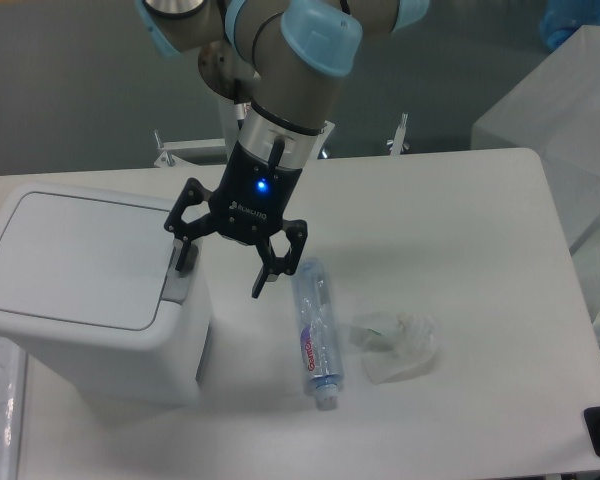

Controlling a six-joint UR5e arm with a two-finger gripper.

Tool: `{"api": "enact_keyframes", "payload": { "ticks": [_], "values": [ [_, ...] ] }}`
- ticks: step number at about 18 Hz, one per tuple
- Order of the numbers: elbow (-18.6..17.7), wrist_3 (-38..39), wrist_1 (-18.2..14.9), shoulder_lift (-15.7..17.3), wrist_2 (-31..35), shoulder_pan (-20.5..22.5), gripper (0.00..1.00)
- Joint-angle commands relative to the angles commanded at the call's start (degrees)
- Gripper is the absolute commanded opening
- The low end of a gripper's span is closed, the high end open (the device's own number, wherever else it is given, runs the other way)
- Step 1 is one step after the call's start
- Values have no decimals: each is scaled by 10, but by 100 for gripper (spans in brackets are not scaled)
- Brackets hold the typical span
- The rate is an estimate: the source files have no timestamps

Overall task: Open the trash can
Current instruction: 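Push the grey tab so the trash can lid flips open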

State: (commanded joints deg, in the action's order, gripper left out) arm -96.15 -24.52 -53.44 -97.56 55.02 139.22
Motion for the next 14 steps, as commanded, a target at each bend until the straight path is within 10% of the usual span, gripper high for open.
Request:
{"api": "enact_keyframes", "payload": {
  "ticks": [14],
  "values": [
    [74, 37, 1, -13, -1, 62, 100]
  ]
}}
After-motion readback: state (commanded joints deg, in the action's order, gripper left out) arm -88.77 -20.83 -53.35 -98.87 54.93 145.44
